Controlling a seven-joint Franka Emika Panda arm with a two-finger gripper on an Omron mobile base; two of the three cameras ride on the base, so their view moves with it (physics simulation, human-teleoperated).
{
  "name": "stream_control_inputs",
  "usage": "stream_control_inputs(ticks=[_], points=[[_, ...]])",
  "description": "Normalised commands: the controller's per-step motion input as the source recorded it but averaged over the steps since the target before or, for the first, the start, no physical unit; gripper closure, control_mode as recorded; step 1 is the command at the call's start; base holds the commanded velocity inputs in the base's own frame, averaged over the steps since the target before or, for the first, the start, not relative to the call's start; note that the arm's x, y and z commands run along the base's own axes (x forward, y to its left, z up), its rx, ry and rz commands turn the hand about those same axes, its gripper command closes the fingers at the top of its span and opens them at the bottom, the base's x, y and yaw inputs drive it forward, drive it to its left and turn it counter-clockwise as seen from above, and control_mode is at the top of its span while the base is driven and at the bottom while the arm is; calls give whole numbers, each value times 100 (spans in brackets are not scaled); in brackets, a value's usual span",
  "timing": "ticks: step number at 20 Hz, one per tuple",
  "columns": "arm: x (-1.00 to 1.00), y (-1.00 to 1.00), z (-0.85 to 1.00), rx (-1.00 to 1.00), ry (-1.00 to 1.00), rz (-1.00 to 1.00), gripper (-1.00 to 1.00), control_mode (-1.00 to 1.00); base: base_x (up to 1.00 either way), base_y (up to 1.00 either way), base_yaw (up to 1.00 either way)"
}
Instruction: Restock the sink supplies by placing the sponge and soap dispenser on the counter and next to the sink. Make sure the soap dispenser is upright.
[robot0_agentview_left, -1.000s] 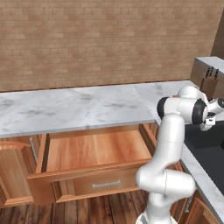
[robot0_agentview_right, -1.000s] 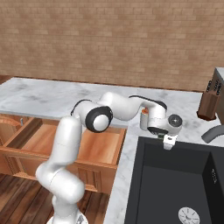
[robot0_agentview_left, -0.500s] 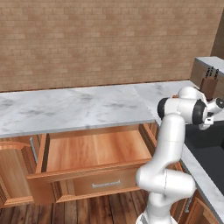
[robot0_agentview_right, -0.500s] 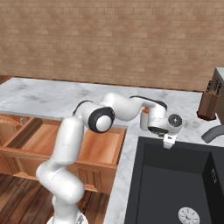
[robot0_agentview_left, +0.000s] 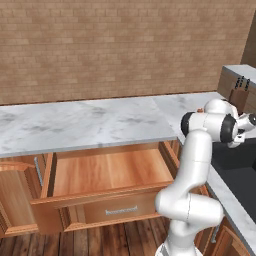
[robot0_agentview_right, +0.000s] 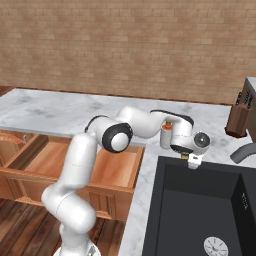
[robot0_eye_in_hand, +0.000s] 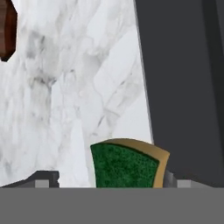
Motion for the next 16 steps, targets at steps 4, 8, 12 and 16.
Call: stream_control_inputs(ticks=[4, 8, 12, 16], points=[[-57, 15, 52, 0, 0, -4, -100, -100, 0, 0, 0], [-51, 31, 77, 0, 0, -7, -100, -100, 0, 0, 0], [-33, 48, 91, 0, 3, -8, -100, -100, 0, 0, 0], [-52, 41, 79, 0, 8, -9, -100, -100, 0, 0, 0]])
